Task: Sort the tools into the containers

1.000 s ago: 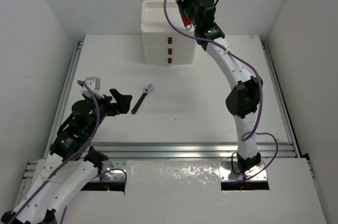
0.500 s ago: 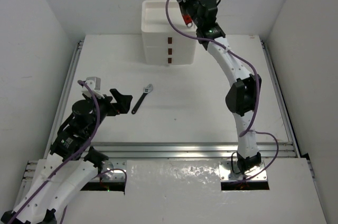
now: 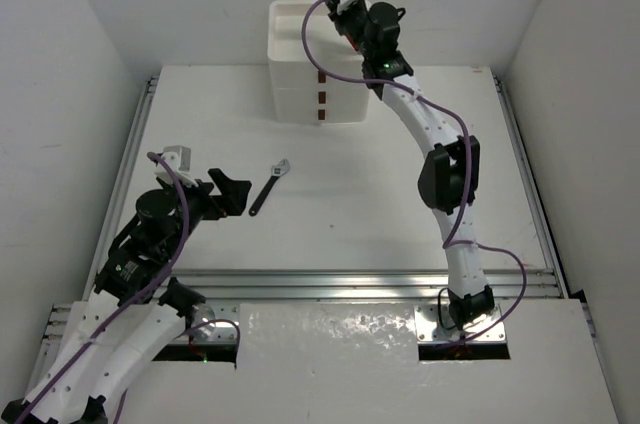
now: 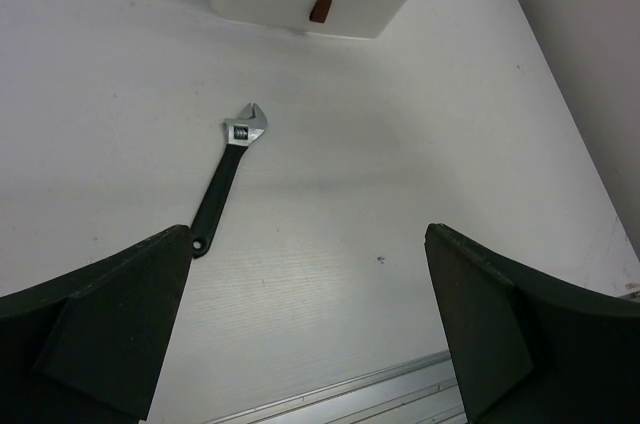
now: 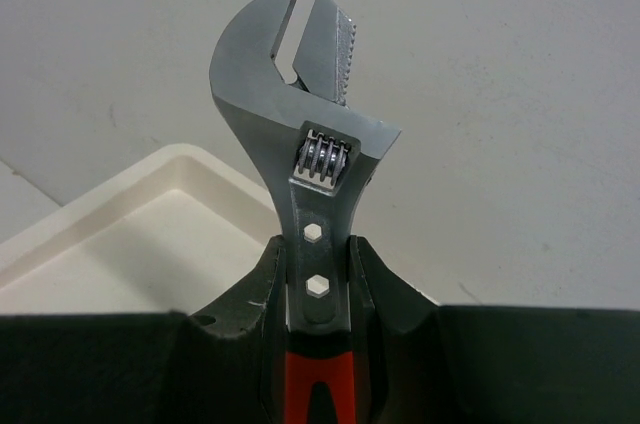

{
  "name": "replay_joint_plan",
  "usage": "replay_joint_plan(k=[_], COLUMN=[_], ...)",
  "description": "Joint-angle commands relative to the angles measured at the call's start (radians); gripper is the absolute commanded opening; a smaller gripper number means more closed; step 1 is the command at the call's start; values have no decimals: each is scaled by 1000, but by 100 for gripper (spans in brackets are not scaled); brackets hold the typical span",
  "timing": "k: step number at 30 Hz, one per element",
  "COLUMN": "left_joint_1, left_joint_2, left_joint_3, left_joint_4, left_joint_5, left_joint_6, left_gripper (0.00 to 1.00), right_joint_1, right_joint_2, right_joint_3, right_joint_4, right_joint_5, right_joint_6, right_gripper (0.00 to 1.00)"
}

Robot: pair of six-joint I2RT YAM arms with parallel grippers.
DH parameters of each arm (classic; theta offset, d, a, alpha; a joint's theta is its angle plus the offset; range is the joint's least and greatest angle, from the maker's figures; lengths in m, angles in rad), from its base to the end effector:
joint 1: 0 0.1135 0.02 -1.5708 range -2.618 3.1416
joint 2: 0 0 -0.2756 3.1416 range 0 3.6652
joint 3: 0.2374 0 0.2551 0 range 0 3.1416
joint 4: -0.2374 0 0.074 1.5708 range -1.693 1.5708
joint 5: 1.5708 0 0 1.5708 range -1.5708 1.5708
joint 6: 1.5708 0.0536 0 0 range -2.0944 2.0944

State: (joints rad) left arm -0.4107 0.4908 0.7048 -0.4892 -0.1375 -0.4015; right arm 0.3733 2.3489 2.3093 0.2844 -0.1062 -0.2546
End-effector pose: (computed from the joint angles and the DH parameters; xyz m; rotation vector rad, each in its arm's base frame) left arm 0.1210 -0.0447 0.3201 -0.0885 1.8641 -0.4392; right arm 0.5446 0.2194 0.3908 -0.4954 1.2336 0.1711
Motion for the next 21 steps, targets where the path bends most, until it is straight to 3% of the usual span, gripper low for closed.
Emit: replay_joint_plan(k=[1, 8, 9, 12, 14, 15, 21], left_joint_1=[7, 7, 7, 6, 6, 6, 6], left_joint_2=[-1, -1, -6, -12, -14, -15, -17], left_joint_3=[-4, -4, -4, -5, -5, -5, -5], left_joint_4=[55, 54, 55, 57, 57, 57, 58], left_joint_5=[10, 15, 15, 15, 16, 18, 19], left_joint_6=[-7, -7, -7, -7, -5, -5, -5], left_gripper=[100, 100, 100, 100, 100, 100, 100], right_joint_1=[-11, -14, -14, -13, -11, -11, -5], right_joint_2=[16, 88, 95, 108, 104, 101, 38], right_joint_3=[24, 50, 53, 48, 35, 32, -8], right_joint_4=[117, 174, 176, 182, 180, 185, 177], right_joint_5=[19, 26, 30, 31, 25, 25, 34], right_joint_6=[14, 58, 67, 86, 90, 92, 130], right_gripper=[15, 27, 39, 57, 64, 74, 75])
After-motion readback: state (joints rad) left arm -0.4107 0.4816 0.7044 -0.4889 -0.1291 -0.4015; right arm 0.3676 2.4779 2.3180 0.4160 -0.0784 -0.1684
